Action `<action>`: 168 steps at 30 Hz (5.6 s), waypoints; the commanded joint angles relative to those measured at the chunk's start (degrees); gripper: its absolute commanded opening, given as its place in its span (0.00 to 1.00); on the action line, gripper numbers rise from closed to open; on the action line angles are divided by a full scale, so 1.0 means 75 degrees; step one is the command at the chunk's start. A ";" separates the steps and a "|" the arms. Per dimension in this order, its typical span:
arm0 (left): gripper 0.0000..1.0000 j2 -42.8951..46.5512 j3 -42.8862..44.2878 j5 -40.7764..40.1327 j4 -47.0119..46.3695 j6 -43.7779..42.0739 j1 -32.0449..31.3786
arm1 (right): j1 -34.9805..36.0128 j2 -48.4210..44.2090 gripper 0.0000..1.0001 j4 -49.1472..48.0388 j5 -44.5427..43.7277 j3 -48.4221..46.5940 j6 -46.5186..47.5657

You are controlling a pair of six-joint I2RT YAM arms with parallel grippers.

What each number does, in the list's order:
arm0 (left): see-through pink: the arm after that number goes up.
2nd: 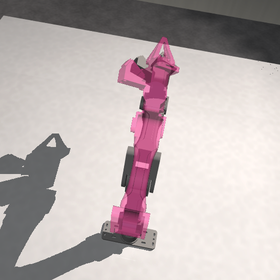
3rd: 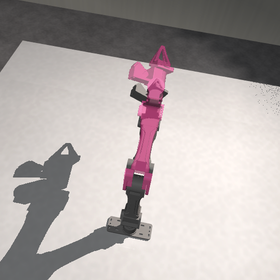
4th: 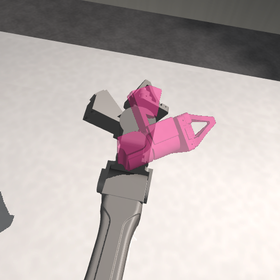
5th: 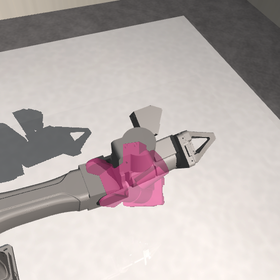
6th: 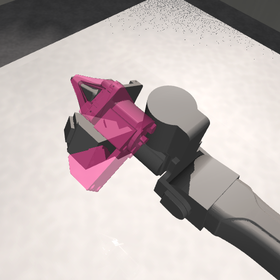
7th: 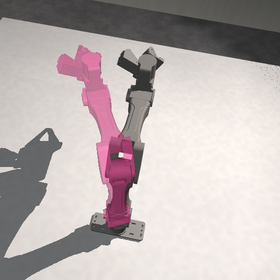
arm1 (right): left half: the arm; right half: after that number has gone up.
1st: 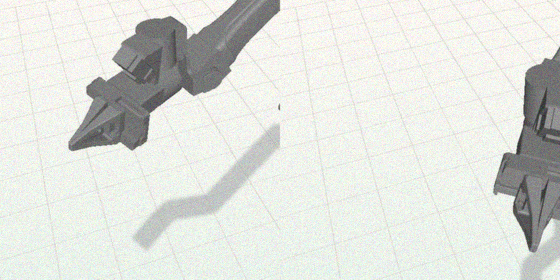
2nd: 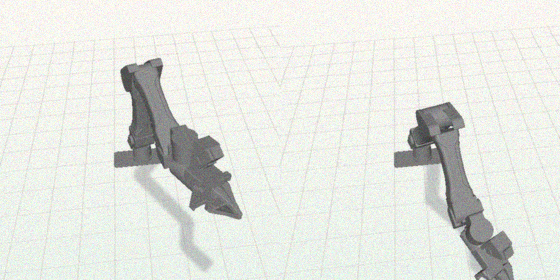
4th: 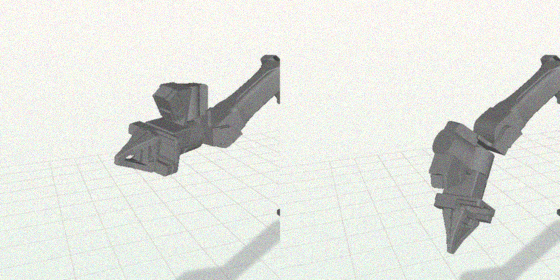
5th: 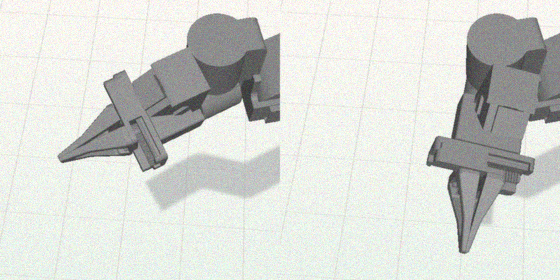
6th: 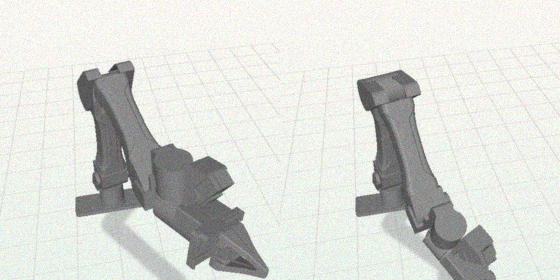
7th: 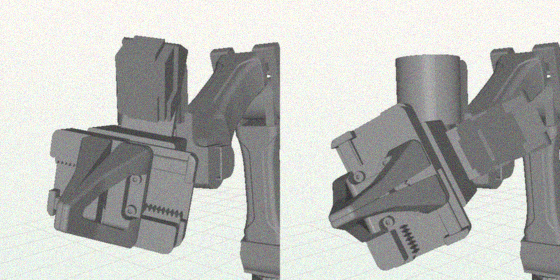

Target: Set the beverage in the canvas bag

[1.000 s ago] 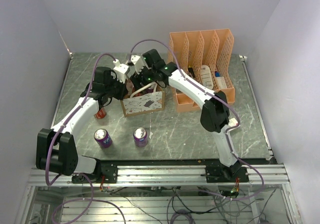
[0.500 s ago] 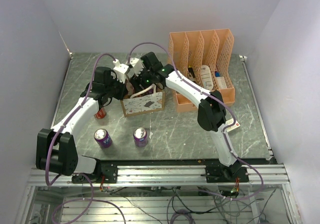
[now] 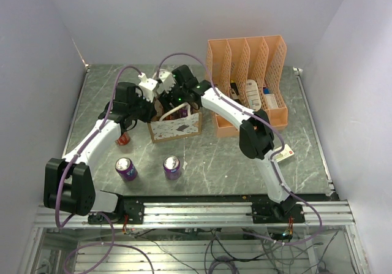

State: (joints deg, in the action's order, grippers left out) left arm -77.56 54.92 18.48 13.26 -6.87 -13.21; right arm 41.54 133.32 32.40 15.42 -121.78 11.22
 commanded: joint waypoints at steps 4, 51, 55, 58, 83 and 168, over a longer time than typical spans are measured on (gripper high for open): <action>0.07 0.0191 -0.0103 0.0160 -0.0046 -0.0079 0.0041 | -0.0112 0.0154 0.51 -0.0471 -0.0476 -0.0123 0.0096; 0.07 0.0282 0.0237 -0.0061 0.0123 -0.0090 0.0045 | -0.0445 -0.1973 0.80 -0.0453 -0.0649 0.0240 -0.0446; 0.09 0.0294 0.0397 -0.0144 0.0268 -0.0118 0.0048 | -0.0542 -0.2606 0.80 -0.0634 -0.0734 0.0735 -0.0339; 0.11 0.0330 0.0486 -0.0229 0.0366 -0.0163 0.0050 | -0.0656 -0.3211 0.80 -0.0861 -0.0596 0.1288 -0.0203; 0.88 0.1220 0.1235 -0.1881 0.1627 -0.0635 0.0050 | -0.0594 -0.3609 0.79 -0.0033 0.2273 0.2556 0.2728; 1.00 0.2656 -0.0069 -0.1878 0.3202 -0.2236 0.2183 | -0.0199 -0.5449 0.59 -0.1299 0.3942 0.6614 0.3080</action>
State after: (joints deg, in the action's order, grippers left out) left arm -55.92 55.22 3.20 39.90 -21.69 2.55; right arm 39.92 93.41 23.35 45.41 -72.79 33.74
